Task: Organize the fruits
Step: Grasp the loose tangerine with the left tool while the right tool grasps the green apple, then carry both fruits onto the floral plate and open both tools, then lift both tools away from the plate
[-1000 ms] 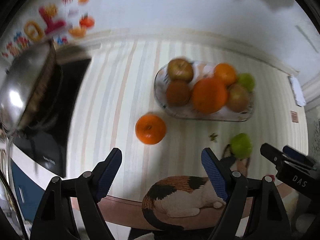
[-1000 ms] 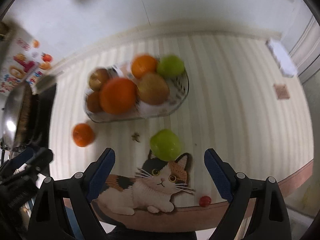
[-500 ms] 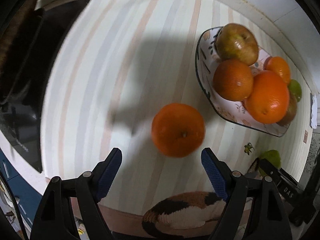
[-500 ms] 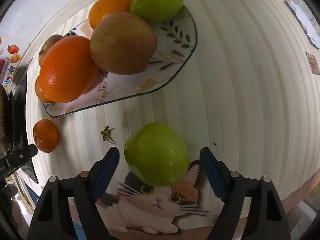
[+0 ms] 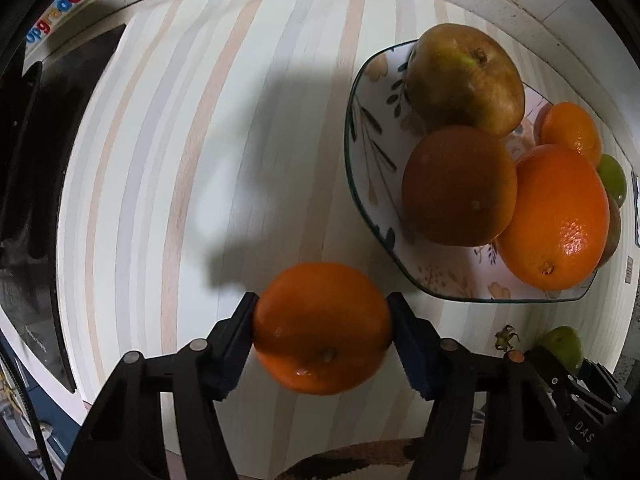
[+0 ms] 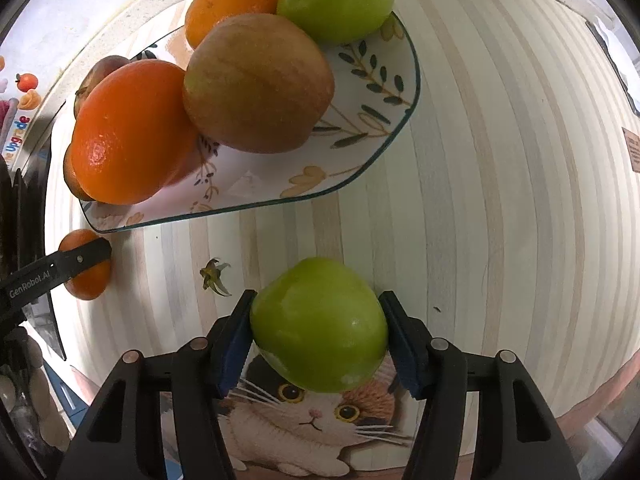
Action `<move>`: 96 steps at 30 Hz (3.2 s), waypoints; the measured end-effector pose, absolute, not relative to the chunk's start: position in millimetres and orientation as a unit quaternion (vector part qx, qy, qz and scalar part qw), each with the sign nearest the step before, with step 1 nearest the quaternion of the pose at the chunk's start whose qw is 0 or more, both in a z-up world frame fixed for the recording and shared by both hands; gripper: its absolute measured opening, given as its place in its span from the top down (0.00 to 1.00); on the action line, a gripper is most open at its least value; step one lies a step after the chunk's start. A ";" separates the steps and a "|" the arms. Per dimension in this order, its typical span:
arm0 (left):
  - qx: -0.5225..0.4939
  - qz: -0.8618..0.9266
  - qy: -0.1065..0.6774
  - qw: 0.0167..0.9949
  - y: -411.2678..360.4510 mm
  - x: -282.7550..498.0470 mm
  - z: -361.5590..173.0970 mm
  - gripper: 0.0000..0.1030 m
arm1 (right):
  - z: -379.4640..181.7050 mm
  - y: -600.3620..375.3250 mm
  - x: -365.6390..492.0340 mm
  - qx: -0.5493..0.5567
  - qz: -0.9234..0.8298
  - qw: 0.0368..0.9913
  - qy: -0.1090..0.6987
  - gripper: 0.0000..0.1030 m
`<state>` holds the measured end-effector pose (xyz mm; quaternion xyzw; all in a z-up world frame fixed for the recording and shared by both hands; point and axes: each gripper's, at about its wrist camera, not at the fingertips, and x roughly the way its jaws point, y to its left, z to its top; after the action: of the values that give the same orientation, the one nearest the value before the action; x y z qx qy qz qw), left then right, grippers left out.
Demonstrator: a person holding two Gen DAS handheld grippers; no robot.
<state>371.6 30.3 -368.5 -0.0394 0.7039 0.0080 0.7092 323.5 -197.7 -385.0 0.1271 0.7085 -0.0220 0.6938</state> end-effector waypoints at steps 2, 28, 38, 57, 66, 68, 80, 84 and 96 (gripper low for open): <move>-0.030 0.007 0.699 0.715 26.9 368.4 -366.6 0.40 | -382.7 -196.5 325.3 0.124 -0.020 0.697 0.706 0.39; -0.024 -0.127 0.628 0.767 -53.7 405.4 -220.6 0.40 | -292.4 -232.8 342.0 0.185 0.002 0.765 0.617 0.39; 0.018 -0.123 0.709 0.694 -94.9 494.0 -295.4 0.40 | -314.5 -275.3 416.4 0.198 -0.026 0.746 0.635 0.39; 0.053 -0.100 0.725 0.679 -111.6 496.1 -319.3 0.38 | -333.8 -284.8 412.7 0.241 -0.013 0.729 0.641 0.33; 0.058 -0.097 0.712 0.693 -108.4 488.0 -310.2 0.24 | -333.5 -286.6 410.9 0.249 -0.013 0.724 0.643 0.16; 0.062 -0.097 0.702 0.703 -105.5 486.3 -300.1 0.18 | -328.2 -287.2 410.3 0.244 -0.019 0.727 0.642 0.12; 0.020 -0.084 0.640 0.763 -57.9 433.7 -226.5 0.17 | -253.8 -250.9 393.6 0.151 -0.018 0.771 0.618 0.08; 0.013 -0.070 0.617 0.784 -35.4 399.4 -207.1 0.17 | -224.6 -232.8 376.0 0.118 -0.016 0.788 0.604 0.08; -0.010 -0.047 0.575 0.817 11.7 304.6 -156.9 0.17 | -155.6 -193.6 304.5 0.071 0.002 0.822 0.565 0.08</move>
<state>304.6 11.7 -156.9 -0.0103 0.5747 -0.0475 0.8169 304.5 -193.6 -155.6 0.0706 0.5653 0.0016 0.8219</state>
